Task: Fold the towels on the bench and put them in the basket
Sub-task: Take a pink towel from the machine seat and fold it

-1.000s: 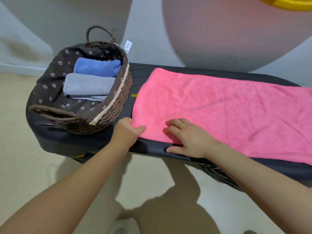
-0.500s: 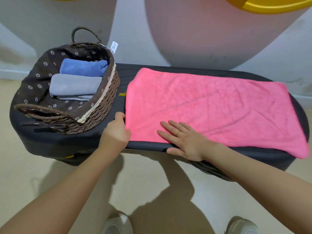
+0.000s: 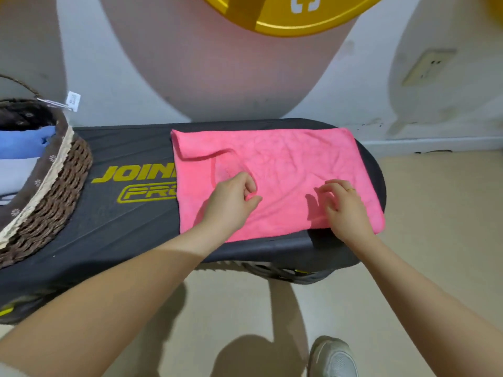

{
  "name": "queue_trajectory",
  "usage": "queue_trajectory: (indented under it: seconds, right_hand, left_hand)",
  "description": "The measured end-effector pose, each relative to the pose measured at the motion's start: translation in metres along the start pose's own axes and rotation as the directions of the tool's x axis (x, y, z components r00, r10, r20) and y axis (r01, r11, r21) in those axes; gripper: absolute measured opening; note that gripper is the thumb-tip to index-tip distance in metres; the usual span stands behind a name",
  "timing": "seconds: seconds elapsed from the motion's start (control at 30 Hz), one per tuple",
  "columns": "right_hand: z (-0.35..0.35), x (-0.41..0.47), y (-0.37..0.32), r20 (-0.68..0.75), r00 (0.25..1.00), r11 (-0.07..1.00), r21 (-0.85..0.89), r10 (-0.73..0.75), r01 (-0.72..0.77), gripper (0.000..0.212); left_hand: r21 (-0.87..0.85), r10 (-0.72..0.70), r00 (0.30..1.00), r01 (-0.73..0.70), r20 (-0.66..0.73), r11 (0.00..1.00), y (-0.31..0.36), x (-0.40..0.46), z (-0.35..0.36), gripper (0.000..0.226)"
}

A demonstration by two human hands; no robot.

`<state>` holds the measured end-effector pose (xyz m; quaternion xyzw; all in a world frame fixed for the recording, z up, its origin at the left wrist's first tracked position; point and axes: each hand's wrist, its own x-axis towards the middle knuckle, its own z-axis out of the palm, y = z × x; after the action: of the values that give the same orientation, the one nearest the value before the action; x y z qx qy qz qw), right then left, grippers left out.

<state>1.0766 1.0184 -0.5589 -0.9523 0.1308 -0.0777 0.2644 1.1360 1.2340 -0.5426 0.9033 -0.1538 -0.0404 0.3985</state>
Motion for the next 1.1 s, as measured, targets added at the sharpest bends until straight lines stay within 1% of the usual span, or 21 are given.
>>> queue_trajectory:
  seconds: [0.07, 0.1, 0.17, 0.23, 0.3, 0.33, 0.4, 0.47, 0.57, 0.63, 0.7, 0.8, 0.87, 0.93, 0.97, 1.0, 1.1]
  right_hand:
    - [-0.01, 0.002, 0.018, -0.09, 0.992, 0.996, 0.001, 0.092, -0.092, 0.025]
    - [-0.014, 0.003, 0.027, -0.121, 0.983, 0.989, -0.026, 0.139, -0.143, 0.026]
    - [-0.021, 0.002, 0.045, -0.134, 0.957, 0.958, -0.096, 0.257, -0.271, 0.031]
    - [-0.026, -0.001, 0.06, -0.092, 0.908, 0.904, -0.097, 0.408, -0.416, 0.034]
    - [-0.029, -0.004, 0.066, -0.001, 0.85, 0.85, -0.011, 0.527, -0.527, 0.038]
    - [-0.03, -0.005, 0.068, 0.036, 0.832, 0.832, 0.03, 0.554, -0.555, 0.039]
    - [-0.033, -0.004, 0.069, 0.075, 0.819, 0.81, 0.123, 0.569, -0.574, 0.036]
    - [-0.035, 0.0, 0.063, 0.103, 0.839, 0.812, 0.213, 0.534, -0.543, 0.033]
    - [-0.035, 0.011, 0.035, 0.121, 0.895, 0.804, 0.4, 0.429, -0.44, 0.032]
    - [-0.034, 0.02, 0.004, 0.118, 0.941, 0.795, 0.509, 0.317, -0.331, 0.027]
    - [-0.031, 0.029, -0.03, 0.126, 0.975, 0.791, 0.57, 0.184, -0.223, 0.023]
    - [-0.021, 0.037, -0.071, 0.066, 0.997, 0.837, 0.545, 0.027, -0.059, 0.018]
    - [-0.009, 0.039, -0.088, -0.006, 1.0, 0.865, 0.501, -0.028, 0.028, 0.014]
    - [0.001, 0.041, -0.101, -0.043, 0.995, 0.891, 0.444, -0.087, 0.097, 0.015]
    - [0.005, 0.042, -0.107, -0.05, 0.993, 0.896, 0.427, -0.107, 0.118, 0.018]
    - [0.009, 0.045, -0.114, -0.052, 0.993, 0.894, 0.431, -0.11, 0.122, 0.02]
    - [0.018, 0.053, -0.14, -0.075, 0.995, 0.838, 0.537, -0.064, 0.094, 0.021]
  left_hand:
    - [-0.02, 0.003, 0.999, -0.003, 0.033, 1.0, 0.02, 0.009, 0.025, 0.02]
    - [-0.04, -0.002, 0.999, 0.004, 0.037, 0.999, 0.03, 0.013, 0.038, 0.019]
    - [-0.105, -0.02, 0.999, 0.023, 0.034, 0.994, 0.048, 0.019, 0.061, 0.018]
    - [-0.17, -0.02, 0.998, 0.029, 0.053, 0.985, 0.064, 0.023, 0.083, 0.012]
    - [-0.198, -0.008, 0.996, 0.025, 0.087, 0.98, 0.075, 0.024, 0.101, 0.01]
    - [-0.205, -0.013, 0.995, 0.034, 0.103, 0.978, 0.078, 0.024, 0.108, 0.011]
    - [-0.215, -0.054, 0.991, 0.081, 0.125, 0.973, 0.08, 0.025, 0.117, 0.012]
    - [-0.243, -0.127, 0.984, 0.155, 0.129, 0.957, 0.076, 0.026, 0.118, 0.011]
    - [-0.354, -0.209, 0.971, 0.236, 0.113, 0.905, 0.071, 0.024, 0.104, 0.015]
    - [-0.412, -0.243, 0.968, 0.25, 0.07, 0.876, 0.068, 0.023, 0.086, 0.019]
    - [-0.505, -0.267, 0.963, 0.245, 0.029, 0.828, 0.064, 0.02, 0.065, 0.017]
    - [-0.655, -0.323, 0.946, 0.231, -0.02, 0.719, 0.054, 0.021, 0.036, 0.017]
    - [-0.715, -0.371, 0.927, 0.219, -0.06, 0.663, 0.047, 0.025, 0.018, 0.011]
    - [-0.776, -0.393, 0.914, 0.178, -0.097, 0.605, 0.041, 0.032, 0.001, 0.008]
    - [-0.783, -0.386, 0.913, 0.145, -0.129, 0.605, 0.036, 0.034, -0.006, 0.009]
    - [-0.772, -0.367, 0.916, 0.113, -0.164, 0.626, 0.032, 0.036, -0.012, 0.01]
    - [-0.69, -0.322, 0.922, 0.089, -0.216, 0.719, 0.018, 0.032, -0.021, 0.015]
